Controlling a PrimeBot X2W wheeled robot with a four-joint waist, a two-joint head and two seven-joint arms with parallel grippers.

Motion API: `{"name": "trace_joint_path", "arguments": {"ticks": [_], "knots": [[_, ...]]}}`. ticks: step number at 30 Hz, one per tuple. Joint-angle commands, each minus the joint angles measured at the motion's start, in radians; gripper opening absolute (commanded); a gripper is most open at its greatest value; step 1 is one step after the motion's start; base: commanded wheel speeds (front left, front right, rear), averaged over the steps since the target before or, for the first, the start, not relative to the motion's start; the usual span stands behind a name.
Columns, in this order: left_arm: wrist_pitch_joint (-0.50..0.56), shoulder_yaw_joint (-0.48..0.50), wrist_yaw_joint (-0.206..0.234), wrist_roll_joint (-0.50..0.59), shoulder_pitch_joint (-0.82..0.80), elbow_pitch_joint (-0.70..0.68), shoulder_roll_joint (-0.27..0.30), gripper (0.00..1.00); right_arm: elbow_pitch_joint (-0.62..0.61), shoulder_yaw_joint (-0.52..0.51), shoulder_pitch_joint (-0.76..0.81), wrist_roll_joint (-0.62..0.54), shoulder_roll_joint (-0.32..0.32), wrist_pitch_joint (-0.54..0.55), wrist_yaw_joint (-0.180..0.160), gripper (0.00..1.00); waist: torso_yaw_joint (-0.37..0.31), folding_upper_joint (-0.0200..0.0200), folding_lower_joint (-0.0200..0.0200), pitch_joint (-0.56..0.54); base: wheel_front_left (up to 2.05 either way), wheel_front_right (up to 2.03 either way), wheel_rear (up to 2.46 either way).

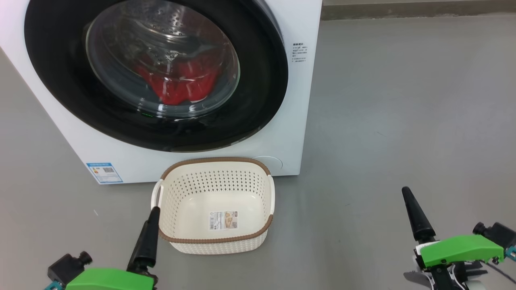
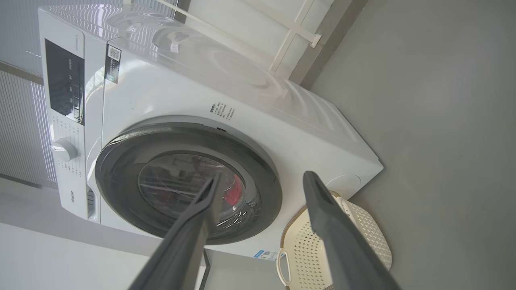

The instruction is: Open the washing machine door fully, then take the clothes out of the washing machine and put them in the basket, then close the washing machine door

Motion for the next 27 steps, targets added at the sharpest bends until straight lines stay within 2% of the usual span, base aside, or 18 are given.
{"name": "trace_joint_path", "arguments": {"ticks": [1,14,27], "knots": [[-0.011,0.006,0.007,0.032,-0.047,-0.03,0.015,1.0,-0.027,0.003,-0.062,-0.035,-0.008,-0.011,0.0,1.0,0.0,0.0,-0.0001,-0.001,0.0,0.0,0.0],[-0.049,-0.033,0.044,0.26,-0.075,-0.052,0.017,1.0,-0.043,0.002,-0.08,-0.257,-0.006,-0.049,0.0,1.0,0.0,0.0,-0.0001,0.002,0.0,0.0,0.0],[-0.088,-0.054,0.087,0.426,-0.106,-0.045,0.018,1.0,-0.063,0.006,-0.097,-0.429,-0.009,-0.087,-0.001,1.0,0.003,0.0,-0.0001,0.005,0.0,0.0,0.0]]}}
